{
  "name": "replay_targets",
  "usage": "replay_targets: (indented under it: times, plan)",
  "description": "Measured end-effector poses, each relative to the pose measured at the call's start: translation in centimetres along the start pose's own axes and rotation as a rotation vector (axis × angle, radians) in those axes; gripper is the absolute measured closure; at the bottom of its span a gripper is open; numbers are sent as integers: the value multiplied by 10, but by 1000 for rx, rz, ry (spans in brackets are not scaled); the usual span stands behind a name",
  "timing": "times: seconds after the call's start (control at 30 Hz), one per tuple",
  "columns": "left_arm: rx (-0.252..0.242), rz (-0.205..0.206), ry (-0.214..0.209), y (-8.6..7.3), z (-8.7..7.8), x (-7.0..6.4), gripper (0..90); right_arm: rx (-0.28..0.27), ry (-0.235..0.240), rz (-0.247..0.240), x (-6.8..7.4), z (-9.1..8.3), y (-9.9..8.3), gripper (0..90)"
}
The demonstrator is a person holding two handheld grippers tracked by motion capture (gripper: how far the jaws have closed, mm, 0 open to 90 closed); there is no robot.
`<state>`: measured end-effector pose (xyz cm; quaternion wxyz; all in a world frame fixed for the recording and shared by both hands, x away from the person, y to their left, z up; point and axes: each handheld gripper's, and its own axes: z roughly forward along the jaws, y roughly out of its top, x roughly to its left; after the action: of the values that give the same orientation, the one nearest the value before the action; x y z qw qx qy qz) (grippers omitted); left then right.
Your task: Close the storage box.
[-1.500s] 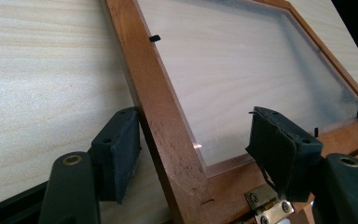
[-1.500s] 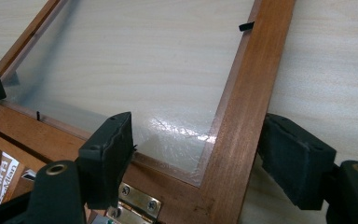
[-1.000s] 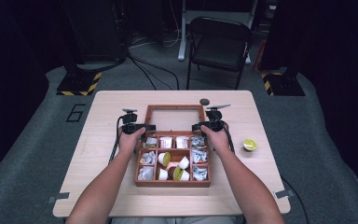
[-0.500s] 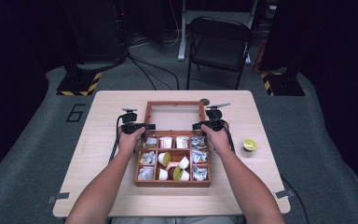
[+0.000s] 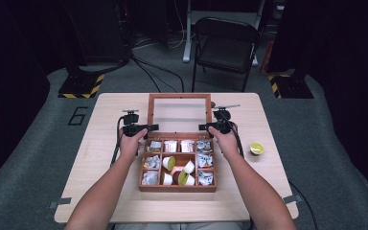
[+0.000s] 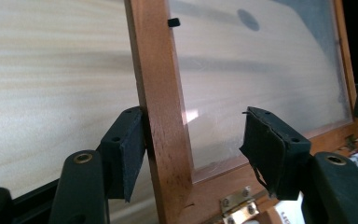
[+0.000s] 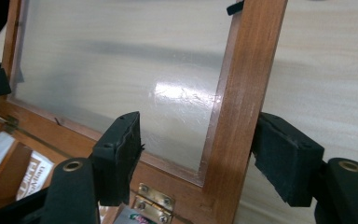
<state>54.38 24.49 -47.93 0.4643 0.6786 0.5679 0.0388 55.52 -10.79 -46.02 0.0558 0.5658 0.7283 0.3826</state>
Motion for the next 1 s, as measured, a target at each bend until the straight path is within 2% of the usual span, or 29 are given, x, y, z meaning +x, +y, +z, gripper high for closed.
replay_targets:
  times: [0.03, 0.07, 0.2, 0.33, 0.4, 0.53, 0.57, 0.6, 0.63, 0.67, 0.77, 0.83, 0.97, 1.0]
  plan:
    - [-11, -1, -5, 0, -2, -2, 393, -11, 3, -12, 1, -3, 0, 329]
    - [-17, 17, -8, 1, -5, -2, 394, -25, 4, -22, 2, -5, 0, 330]
    - [-39, 47, -20, 1, -15, -9, 396, -72, 20, -39, 6, -16, -3, 335]
    - [-55, 127, -17, -2, -24, -16, 397, -118, 22, -72, 12, -27, -9, 344]
    - [-66, 139, -16, -4, -27, -20, 397, -136, 11, -102, 17, -31, -13, 343]
    - [-132, 133, -44, -11, -37, -20, 422, -174, -1, -142, 23, -40, -21, 351]
    - [-146, 146, -56, -12, -39, -22, 424, -192, -2, -155, 24, -43, -23, 359]
    - [-143, 177, -52, -12, -42, -24, 416, -210, 4, -150, 26, -46, -24, 362]
    - [-145, 189, -44, -13, -44, -26, 413, -230, 5, -155, 28, -50, -25, 363]
    - [-141, 211, -36, -14, -46, -28, 409, -236, 8, -156, 29, -52, -26, 369]
    - [-157, 239, -26, -18, -58, -34, 387, -241, 6, -153, 34, -59, -30, 350]
    - [-163, 263, -28, -19, -64, -39, 377, -230, -6, -181, 38, -63, -33, 337]
    - [-212, 274, -65, -21, -84, -47, 361, -248, -11, -210, 41, -74, -41, 329]
    - [-207, 300, -59, -23, -89, -50, 358, -250, 3, -203, 42, -78, -43, 327]
